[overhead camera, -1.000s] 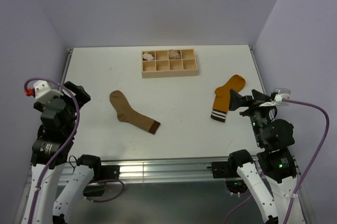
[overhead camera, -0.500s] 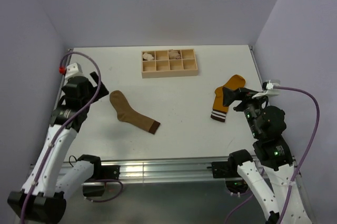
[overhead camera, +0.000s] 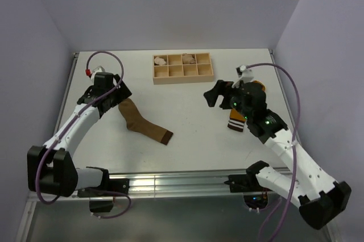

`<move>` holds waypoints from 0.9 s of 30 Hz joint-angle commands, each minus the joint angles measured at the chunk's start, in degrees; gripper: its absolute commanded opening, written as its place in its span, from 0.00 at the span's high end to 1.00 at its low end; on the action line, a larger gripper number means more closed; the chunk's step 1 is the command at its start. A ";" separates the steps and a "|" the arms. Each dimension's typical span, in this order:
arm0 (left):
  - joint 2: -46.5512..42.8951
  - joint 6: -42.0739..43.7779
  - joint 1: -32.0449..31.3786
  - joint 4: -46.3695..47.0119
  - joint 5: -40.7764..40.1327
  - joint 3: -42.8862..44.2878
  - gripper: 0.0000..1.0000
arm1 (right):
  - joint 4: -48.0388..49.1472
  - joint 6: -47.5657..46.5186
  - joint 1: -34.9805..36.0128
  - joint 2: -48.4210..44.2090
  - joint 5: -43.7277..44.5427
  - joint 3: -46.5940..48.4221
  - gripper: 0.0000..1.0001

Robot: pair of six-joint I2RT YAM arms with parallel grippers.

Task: Roll the socks
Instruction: Adjust the sock at the center of the board.

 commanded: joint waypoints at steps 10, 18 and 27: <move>20.62 -6.75 -4.28 9.20 -1.76 6.09 0.05 | 12.29 -2.95 13.32 14.41 8.03 0.27 0.05; 27.13 -7.20 -6.13 11.39 -3.70 6.27 0.05 | 13.87 -2.95 15.17 16.44 8.55 -1.39 0.05; 32.84 1.84 -8.68 18.68 1.22 7.76 0.04 | 13.96 -3.92 15.17 15.74 11.63 -2.98 0.06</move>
